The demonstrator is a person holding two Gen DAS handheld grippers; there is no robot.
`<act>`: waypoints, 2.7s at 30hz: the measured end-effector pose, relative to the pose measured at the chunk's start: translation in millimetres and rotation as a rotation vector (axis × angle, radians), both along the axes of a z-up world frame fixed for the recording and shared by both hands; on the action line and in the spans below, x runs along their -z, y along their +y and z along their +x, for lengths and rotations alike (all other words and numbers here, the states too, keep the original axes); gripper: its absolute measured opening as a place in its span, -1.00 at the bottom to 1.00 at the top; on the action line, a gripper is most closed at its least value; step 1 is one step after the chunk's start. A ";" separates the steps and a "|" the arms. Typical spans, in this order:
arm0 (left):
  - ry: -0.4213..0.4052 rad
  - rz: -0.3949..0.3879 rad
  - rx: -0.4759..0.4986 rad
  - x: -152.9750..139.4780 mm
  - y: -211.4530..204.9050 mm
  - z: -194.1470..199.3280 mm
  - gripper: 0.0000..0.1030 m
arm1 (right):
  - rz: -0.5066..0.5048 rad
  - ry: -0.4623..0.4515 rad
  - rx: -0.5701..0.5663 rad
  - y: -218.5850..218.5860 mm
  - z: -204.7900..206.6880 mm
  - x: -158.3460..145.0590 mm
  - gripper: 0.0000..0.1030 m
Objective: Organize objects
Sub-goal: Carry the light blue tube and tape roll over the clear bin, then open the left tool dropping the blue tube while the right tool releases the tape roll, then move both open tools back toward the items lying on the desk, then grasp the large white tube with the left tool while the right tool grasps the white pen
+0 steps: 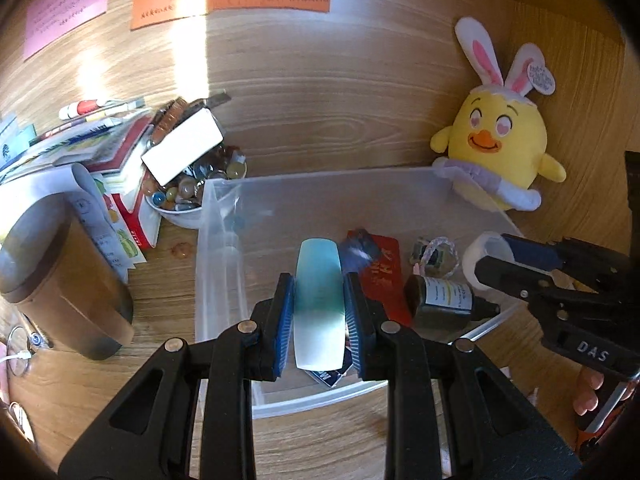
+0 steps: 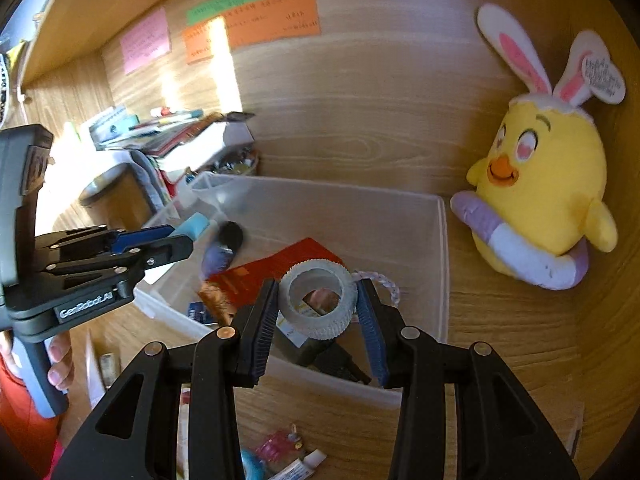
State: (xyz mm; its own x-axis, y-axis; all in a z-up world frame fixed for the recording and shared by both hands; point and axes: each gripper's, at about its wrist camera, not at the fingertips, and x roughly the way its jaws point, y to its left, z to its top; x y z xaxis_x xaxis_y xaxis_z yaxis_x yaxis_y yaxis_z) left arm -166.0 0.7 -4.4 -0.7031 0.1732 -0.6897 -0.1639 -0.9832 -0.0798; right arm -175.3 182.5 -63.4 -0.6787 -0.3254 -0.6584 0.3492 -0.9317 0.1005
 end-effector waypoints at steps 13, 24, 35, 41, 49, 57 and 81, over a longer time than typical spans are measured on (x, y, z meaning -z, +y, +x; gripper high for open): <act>-0.018 -0.003 -0.006 9.2 -6.8 -4.3 -0.52 | 0.021 -0.045 0.052 2.7 -17.3 15.6 -0.28; 0.064 -0.016 -0.001 -12.0 -4.7 21.8 0.29 | 0.067 0.014 0.050 -3.0 -1.0 1.5 0.15; 0.116 -0.023 -0.027 -29.5 -23.5 62.8 0.51 | 0.043 0.057 0.052 9.3 37.5 -13.8 0.39; 0.084 -0.035 -0.046 -21.0 -39.4 85.9 0.51 | 0.038 0.055 0.068 19.3 59.6 -10.9 0.40; -0.009 -0.021 -0.093 8.8 -54.7 121.8 0.51 | 0.046 0.036 0.098 28.2 87.4 3.7 0.42; -0.079 -0.018 -0.093 37.9 -33.5 151.7 0.51 | 0.075 0.015 0.122 29.2 119.9 25.2 0.42; -0.145 -0.182 -0.145 62.2 -50.8 199.8 0.45 | 0.008 -0.086 0.088 4.4 149.4 65.8 0.31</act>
State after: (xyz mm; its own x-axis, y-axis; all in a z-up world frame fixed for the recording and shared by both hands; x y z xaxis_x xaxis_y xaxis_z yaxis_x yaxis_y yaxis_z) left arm 33.8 -50.1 -66.6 -0.6032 -0.0581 -0.7955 -0.0201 -0.9959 0.0880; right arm -26.0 187.0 -129.2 -0.6452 -0.2614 -0.7179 0.2565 -0.9592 0.1188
